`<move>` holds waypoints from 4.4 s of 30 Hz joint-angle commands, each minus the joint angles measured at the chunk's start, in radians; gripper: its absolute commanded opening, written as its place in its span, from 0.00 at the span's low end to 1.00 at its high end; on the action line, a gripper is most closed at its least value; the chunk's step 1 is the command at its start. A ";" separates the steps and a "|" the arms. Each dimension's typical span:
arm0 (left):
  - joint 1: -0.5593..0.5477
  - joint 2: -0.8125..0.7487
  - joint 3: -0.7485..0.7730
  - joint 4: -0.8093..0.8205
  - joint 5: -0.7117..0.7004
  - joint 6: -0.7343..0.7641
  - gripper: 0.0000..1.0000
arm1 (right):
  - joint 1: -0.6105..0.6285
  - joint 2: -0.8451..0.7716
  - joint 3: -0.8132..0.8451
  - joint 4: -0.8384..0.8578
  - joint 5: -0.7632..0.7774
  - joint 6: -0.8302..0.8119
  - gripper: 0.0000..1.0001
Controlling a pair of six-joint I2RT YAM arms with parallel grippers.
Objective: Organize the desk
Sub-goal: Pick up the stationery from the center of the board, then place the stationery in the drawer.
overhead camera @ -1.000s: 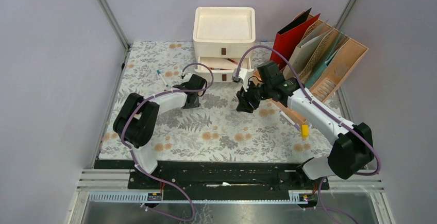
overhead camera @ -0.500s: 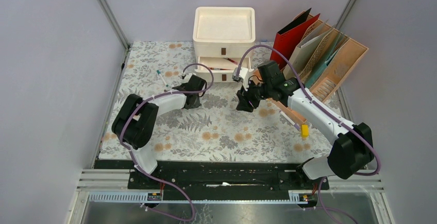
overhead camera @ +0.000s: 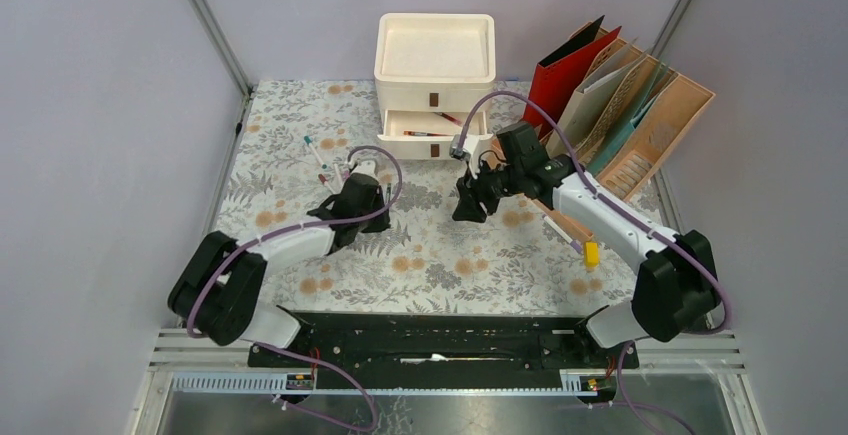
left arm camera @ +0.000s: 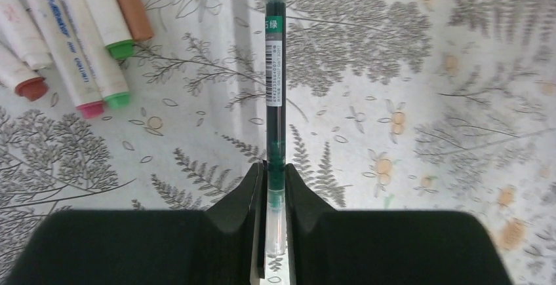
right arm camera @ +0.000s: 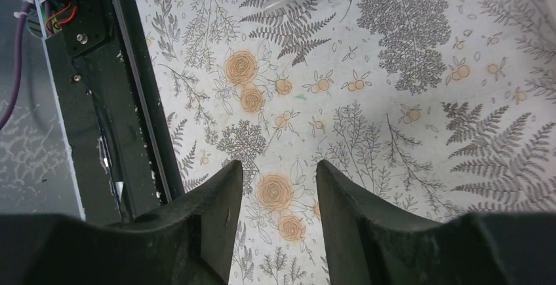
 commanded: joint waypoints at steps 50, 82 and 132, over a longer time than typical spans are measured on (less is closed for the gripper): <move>-0.342 -0.277 -0.301 0.804 0.029 -0.070 0.60 | -0.075 0.044 -0.385 1.086 -0.174 0.798 0.00; -0.144 -0.872 -0.306 0.067 -0.227 0.061 0.99 | 0.031 0.526 0.883 -0.070 0.439 -0.520 0.11; -0.116 -0.920 -0.277 0.096 -0.109 -0.008 0.99 | 0.031 0.459 0.505 -0.210 0.160 -0.777 0.38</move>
